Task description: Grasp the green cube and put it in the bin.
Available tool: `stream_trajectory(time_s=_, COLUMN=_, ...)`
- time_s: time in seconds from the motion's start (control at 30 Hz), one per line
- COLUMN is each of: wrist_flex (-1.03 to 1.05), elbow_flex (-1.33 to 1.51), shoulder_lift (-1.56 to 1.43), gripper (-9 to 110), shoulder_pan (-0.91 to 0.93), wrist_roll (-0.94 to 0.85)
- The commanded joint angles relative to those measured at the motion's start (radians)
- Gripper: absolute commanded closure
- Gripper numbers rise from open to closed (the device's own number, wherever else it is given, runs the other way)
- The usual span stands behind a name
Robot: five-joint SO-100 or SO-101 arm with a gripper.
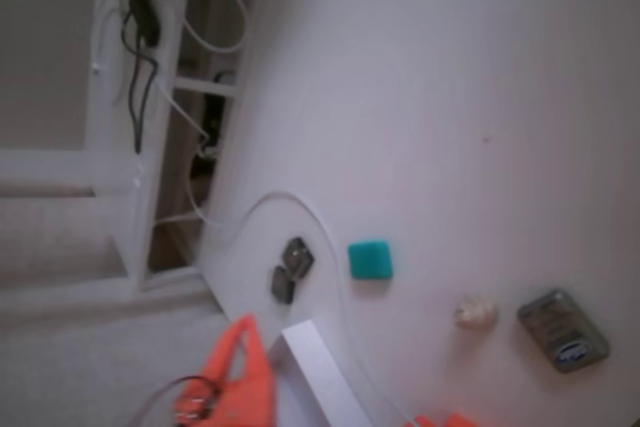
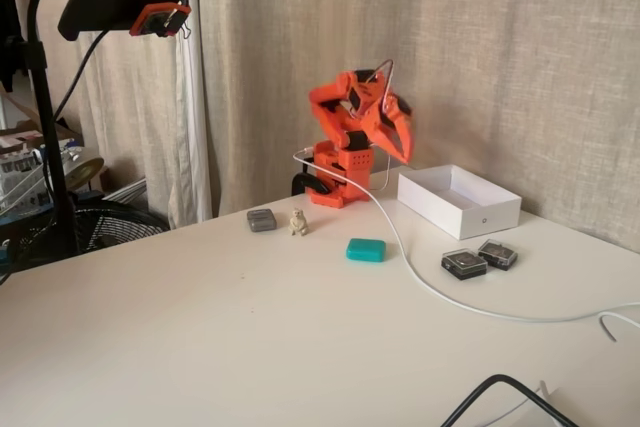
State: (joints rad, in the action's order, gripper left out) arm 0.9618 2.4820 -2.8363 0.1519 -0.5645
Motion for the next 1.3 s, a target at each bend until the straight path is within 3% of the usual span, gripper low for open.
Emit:
stream_trajectory(time_s=0.0, wrist_flex=0.04, elbow_flex=-0.33, shoulder_lift=0.21, gripper=110, shoulder_pan=-0.003, wrist_roll=-0.009)
stream_trajectory(time_s=0.07, wrist_flex=0.112, elbow_flex=-0.497, shoulder_lift=0.333, gripper=110, shoulder_pan=0.014, wrist_roll=-0.009)
stream_trajectory(time_s=0.13, wrist_flex=0.233, elbow_flex=-0.664, shoulder_lift=0.453, gripper=102, shoulder_pan=0.017, wrist_roll=-0.008)
stream_trajectory(time_s=0.23, wrist_flex=0.451, elbow_flex=-0.902, shoulder_lift=0.623, gripper=69, shoulder_pan=0.037, wrist_roll=-0.005)
stream_trajectory(time_s=0.4, wrist_flex=0.808, elbow_flex=-1.063, shoulder_lift=0.804, gripper=66, shoulder_pan=0.067, wrist_roll=-0.011)
stream_trajectory(time_s=0.6, wrist_flex=0.813, elbow_flex=-0.902, shoulder_lift=0.89, gripper=57, shoulder_pan=0.176, wrist_roll=-0.002)
stream_trajectory(time_s=0.93, wrist_flex=0.552, elbow_flex=-0.693, shoulder_lift=1.035, gripper=57, shoulder_pan=0.322, wrist_roll=0.152)
stream_trajectory(time_s=1.27, wrist_flex=0.491, elbow_flex=-0.523, shoulder_lift=1.063, gripper=57, shoulder_pan=0.433, wrist_roll=0.143)
